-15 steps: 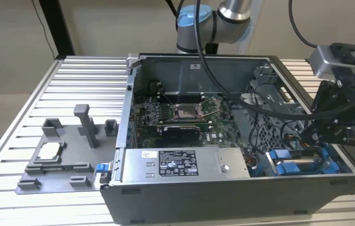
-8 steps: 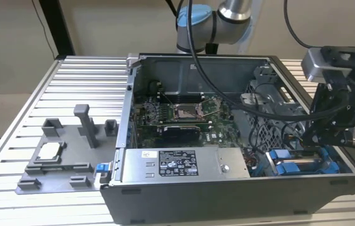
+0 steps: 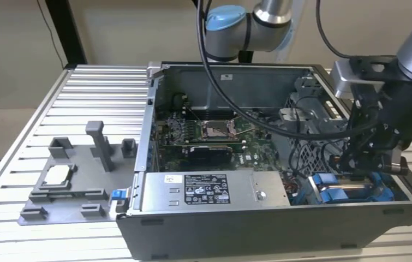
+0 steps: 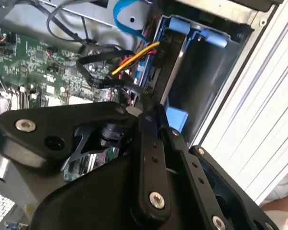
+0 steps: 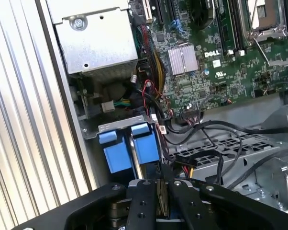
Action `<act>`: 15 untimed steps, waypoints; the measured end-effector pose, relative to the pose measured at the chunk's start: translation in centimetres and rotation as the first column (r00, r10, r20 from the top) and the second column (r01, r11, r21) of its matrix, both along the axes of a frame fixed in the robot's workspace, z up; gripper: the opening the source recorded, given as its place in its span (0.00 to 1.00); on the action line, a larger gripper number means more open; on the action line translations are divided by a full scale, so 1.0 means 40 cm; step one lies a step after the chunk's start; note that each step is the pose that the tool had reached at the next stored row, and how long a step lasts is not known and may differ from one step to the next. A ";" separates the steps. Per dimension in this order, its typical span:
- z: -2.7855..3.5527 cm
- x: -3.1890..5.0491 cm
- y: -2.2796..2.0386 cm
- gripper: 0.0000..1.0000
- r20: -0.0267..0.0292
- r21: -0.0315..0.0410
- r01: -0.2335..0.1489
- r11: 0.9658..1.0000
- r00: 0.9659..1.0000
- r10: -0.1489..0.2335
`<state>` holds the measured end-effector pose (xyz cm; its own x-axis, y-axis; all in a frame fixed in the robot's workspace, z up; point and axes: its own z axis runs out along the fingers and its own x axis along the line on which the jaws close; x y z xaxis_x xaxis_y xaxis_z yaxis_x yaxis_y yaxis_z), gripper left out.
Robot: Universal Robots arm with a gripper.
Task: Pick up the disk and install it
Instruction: 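Insert the second disk wire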
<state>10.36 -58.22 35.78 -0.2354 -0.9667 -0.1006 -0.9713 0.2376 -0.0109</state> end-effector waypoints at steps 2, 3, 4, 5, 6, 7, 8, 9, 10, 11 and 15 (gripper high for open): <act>0.000 0.001 0.000 0.00 0.001 0.000 -0.008 1.000 1.000 0.008; 0.000 0.001 0.000 0.00 0.001 0.001 -0.012 1.000 1.000 0.012; -0.001 0.001 0.000 0.00 0.002 0.001 -0.017 1.000 1.000 0.017; -0.004 0.002 0.000 0.00 0.005 0.001 -0.024 1.000 1.000 0.024; -0.006 0.002 0.001 0.00 0.009 0.001 -0.034 0.999 0.999 0.034; -0.009 0.002 0.001 0.00 0.012 0.001 -0.045 0.999 0.999 0.045; -0.011 0.002 0.001 0.00 0.016 0.000 -0.055 0.998 0.998 0.055; -0.013 0.002 0.001 0.00 0.019 0.000 -0.066 0.998 0.998 0.066; -0.015 0.002 0.001 0.00 0.022 0.000 -0.073 0.997 0.997 0.073; -0.016 0.002 0.001 0.00 0.025 -0.001 -0.076 0.997 0.997 0.076; -0.017 0.002 0.001 0.00 0.026 -0.001 -0.078 0.997 0.997 0.078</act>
